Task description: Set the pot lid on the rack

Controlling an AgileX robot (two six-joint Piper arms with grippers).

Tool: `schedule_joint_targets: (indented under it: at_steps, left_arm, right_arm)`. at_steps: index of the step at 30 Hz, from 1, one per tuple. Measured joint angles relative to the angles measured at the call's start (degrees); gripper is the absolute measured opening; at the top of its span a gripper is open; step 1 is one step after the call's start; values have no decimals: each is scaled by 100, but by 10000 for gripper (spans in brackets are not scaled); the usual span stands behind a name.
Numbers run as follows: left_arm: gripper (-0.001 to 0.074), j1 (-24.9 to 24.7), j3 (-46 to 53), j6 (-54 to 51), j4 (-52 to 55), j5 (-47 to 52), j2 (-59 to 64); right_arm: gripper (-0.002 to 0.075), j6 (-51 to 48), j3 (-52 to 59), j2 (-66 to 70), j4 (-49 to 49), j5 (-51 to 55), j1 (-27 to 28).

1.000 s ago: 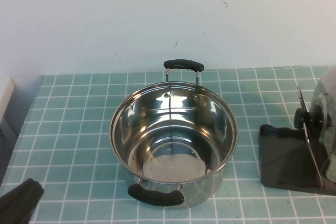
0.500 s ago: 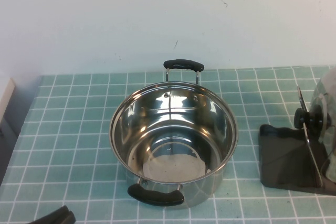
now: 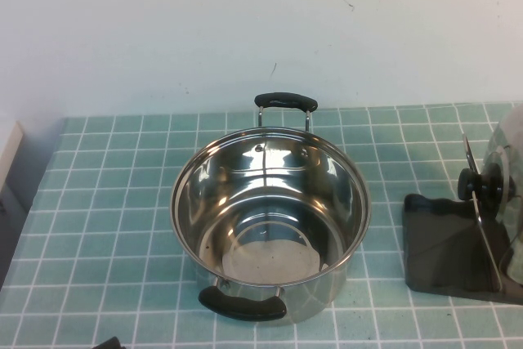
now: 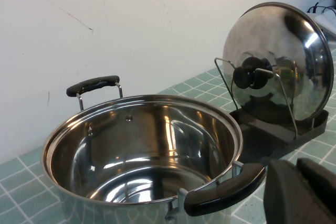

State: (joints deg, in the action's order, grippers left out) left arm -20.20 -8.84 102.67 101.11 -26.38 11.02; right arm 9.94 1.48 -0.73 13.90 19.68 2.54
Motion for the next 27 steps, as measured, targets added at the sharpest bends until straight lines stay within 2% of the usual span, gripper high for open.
schedule_joint_targets:
  at_steps: [27]
  left_arm:
    - [-1,0,0,5,0,-9,0]
  right_arm:
    - [-1,-20,0,-5,-37,12,102]
